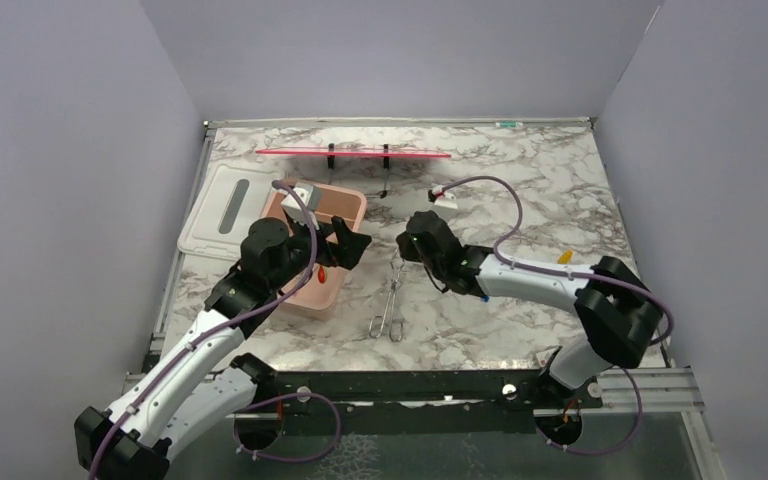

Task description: Organize the chemistry lab equipment

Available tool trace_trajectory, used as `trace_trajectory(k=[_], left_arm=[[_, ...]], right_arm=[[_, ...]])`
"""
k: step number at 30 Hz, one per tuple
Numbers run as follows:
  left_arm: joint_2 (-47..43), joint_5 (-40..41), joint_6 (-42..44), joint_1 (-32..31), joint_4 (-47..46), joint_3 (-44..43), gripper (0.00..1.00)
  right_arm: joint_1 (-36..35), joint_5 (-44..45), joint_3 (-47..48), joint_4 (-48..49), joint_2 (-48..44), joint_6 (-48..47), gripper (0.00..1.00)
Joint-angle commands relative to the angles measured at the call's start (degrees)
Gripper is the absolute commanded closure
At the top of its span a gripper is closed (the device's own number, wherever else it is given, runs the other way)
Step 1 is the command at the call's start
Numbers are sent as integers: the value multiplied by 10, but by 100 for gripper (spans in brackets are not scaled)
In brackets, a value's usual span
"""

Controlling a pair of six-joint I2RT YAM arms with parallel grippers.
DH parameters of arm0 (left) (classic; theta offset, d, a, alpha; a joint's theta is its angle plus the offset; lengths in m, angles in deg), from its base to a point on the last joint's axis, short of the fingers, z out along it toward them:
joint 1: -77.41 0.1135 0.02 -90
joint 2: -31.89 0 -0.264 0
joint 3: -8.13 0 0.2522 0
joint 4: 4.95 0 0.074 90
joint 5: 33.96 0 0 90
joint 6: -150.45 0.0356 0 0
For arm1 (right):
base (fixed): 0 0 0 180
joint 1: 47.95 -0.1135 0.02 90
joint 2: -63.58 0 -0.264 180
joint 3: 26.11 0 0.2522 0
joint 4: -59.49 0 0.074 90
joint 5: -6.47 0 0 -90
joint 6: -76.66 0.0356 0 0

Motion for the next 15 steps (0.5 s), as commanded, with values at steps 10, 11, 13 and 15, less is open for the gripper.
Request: trace_trajectory(k=[10, 11, 13, 15], left_arm=[[138, -261, -151, -12, -106, 18, 15], [145, -274, -163, -15, -117, 22, 15], [156, -278, -178, -26, -127, 24, 19], [165, -266, -180, -41, -130, 21, 37]], right_arm=[[6, -29, -78, 19, -189, 102, 100], [6, -29, -76, 16, -195, 106, 99], [6, -28, -71, 14, -202, 113, 99], [6, -18, -61, 2, -206, 118, 99]])
